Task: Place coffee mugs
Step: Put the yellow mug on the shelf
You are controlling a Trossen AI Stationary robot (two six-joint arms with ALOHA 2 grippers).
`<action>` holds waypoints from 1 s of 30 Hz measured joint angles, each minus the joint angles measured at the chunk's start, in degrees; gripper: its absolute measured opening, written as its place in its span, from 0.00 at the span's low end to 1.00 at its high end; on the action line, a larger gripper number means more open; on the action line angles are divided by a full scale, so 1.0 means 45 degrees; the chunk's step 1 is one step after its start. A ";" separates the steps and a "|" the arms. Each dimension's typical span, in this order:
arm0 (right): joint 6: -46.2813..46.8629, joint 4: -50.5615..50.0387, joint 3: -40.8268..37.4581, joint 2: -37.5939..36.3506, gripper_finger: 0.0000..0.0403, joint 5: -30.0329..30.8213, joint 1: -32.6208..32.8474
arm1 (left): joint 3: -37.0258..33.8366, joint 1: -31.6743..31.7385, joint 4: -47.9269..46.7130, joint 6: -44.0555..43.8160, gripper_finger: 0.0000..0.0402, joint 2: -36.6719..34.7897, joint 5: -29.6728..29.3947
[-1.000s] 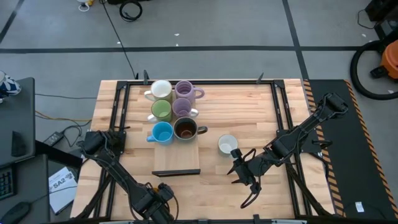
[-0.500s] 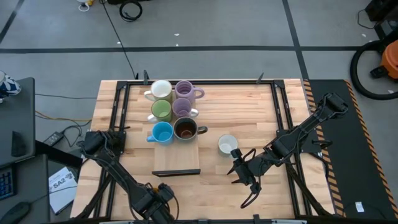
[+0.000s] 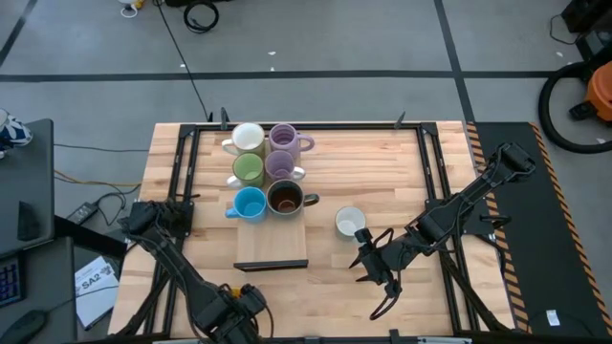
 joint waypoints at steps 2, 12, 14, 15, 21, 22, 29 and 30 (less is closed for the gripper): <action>0.0000 0.0000 0.0000 0.0000 0.45 0.0000 0.0000 | 0.0543 -0.0116 -0.0534 0.0004 0.48 -0.0001 0.0002; 0.0016 -0.0005 0.0000 0.0000 0.45 0.0000 0.0000 | 0.1615 -0.1439 -0.1526 -0.0714 0.48 -0.0024 -0.0391; 0.0164 -0.0005 0.0000 0.0000 0.45 0.0000 0.0000 | 0.1565 -0.1776 -0.1522 -0.1234 0.48 -0.0024 -0.0406; 0.0267 -0.0005 0.0000 0.0000 0.45 0.0000 0.0000 | 0.1527 -0.1929 -0.1571 -0.1626 0.48 -0.0024 -0.0409; 0.0447 0.0000 0.0000 0.0000 0.45 0.0000 0.0000 | 0.1291 -0.3067 -0.1823 -0.3867 0.48 -0.0019 -0.1466; 0.0447 0.0000 0.0000 0.0000 0.45 0.0000 0.0000 | 0.1180 -0.3236 -0.1881 -0.4240 0.48 -0.0019 -0.1801; 0.0466 0.0000 0.0000 0.0000 0.45 0.0000 0.0000 | -0.0322 -0.4063 -0.1669 -0.5662 0.48 -0.0015 -0.2717; 0.0466 0.0000 0.0000 0.0000 0.45 0.0000 0.0000 | -0.0531 -0.4116 -0.1677 -0.5686 0.48 -0.0013 -0.2852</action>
